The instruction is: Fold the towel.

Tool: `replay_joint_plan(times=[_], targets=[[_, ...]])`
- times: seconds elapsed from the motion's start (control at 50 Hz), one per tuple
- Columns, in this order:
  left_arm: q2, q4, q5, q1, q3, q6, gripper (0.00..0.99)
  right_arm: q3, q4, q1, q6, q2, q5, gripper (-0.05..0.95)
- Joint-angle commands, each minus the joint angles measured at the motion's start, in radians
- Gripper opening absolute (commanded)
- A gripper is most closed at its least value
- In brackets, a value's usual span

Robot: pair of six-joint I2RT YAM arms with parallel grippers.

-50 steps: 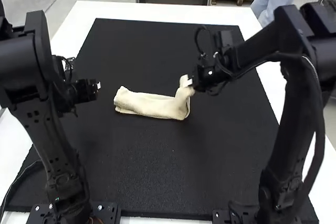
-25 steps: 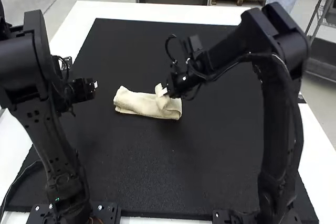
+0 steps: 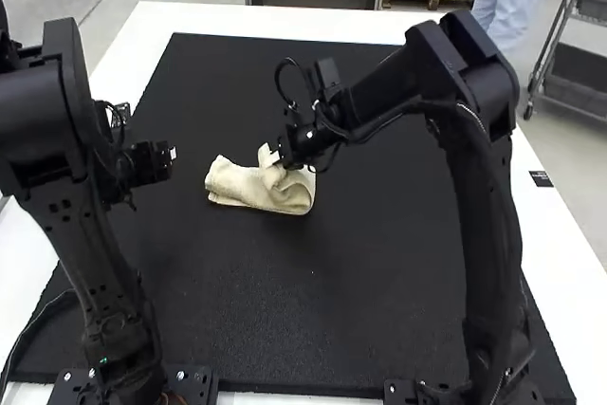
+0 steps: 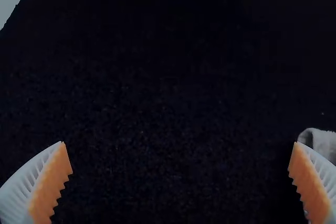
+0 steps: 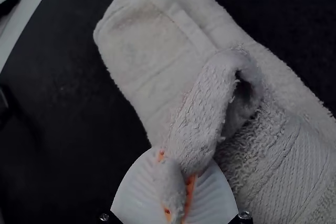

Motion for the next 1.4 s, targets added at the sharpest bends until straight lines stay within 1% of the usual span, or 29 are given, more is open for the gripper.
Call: replay_joint_plan(times=[0.0,0.58,1.1,1.22,1.24,1.26,1.3,1.36,1.38], targets=[[-0.029,0.003,-0.005,0.009,0.006,0.000,0.967,0.058,0.000,0.024,0.016,0.015,-0.030,-0.02],[-0.029,0.003,-0.005,0.009,0.000,0.004,0.967,0.172,-0.003,0.088,0.047,0.093,-0.044,-0.02],[-0.029,0.009,-0.003,0.006,-0.017,0.006,0.967,0.265,-0.003,0.117,0.053,0.170,-0.048,-0.02],[-0.028,0.011,-0.005,0.005,-0.022,0.006,0.967,0.290,-0.003,0.116,0.070,0.187,-0.054,-0.02],[-0.029,0.011,-0.003,0.005,-0.023,0.006,0.967,0.291,-0.003,0.114,0.073,0.190,-0.059,-0.01],[-0.029,0.012,-0.005,0.005,-0.025,0.006,0.967,0.294,-0.003,0.114,0.076,0.191,-0.059,0.02],[-0.029,0.012,-0.005,0.005,-0.027,0.006,0.967,0.300,-0.003,0.113,0.085,0.194,-0.060,0.11],[-0.029,0.012,-0.005,0.003,-0.030,0.007,0.967,0.308,-0.002,0.111,0.102,0.199,-0.067,0.22],[-0.029,0.014,-0.005,0.005,-0.030,0.007,0.967,0.311,-0.003,0.111,0.102,0.201,-0.071,0.28]])
